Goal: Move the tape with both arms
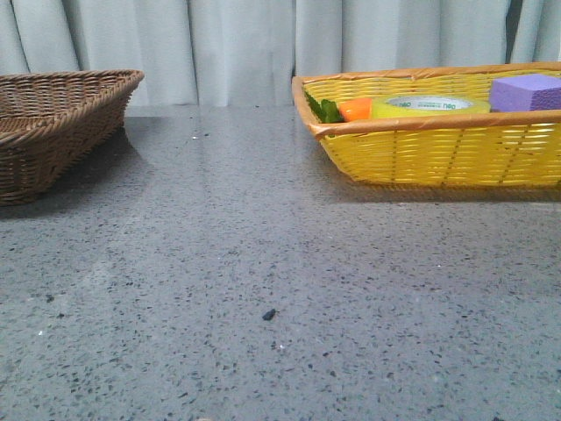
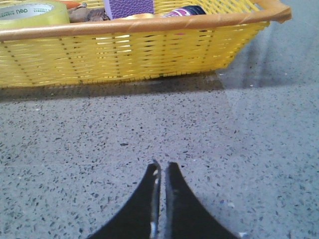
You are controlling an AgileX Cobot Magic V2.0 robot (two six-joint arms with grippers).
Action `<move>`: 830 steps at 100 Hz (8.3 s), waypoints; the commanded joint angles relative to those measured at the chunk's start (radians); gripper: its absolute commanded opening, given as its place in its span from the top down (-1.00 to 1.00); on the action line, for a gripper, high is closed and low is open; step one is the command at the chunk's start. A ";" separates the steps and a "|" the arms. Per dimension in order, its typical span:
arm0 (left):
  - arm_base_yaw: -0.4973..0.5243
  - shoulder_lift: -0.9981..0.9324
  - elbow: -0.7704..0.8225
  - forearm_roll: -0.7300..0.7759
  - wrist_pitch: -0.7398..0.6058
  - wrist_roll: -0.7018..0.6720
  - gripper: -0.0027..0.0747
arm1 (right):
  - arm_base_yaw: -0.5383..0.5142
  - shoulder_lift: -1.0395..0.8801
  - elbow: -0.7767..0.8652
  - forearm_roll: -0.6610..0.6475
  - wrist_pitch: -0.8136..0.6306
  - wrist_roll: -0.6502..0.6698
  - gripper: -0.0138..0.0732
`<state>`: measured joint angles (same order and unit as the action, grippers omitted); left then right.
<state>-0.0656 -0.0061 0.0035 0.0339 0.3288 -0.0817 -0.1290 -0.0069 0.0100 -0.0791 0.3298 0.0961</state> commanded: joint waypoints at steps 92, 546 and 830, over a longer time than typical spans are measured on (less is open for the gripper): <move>0.001 -0.030 0.010 0.002 -0.056 -0.010 0.99 | -0.005 -0.025 0.022 -0.003 -0.020 0.002 0.85; 0.001 0.396 -0.438 -0.011 -0.309 -0.009 0.62 | 0.423 1.402 -1.378 0.105 0.382 -0.096 -0.20; 0.001 0.396 -0.438 -0.011 -0.309 -0.009 0.63 | 0.870 2.076 -2.107 0.144 0.846 -0.186 0.79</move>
<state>-0.0656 0.3767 -0.3958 0.0292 0.0919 -0.0817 0.7458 2.1157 -2.0633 0.0760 1.2196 -0.0752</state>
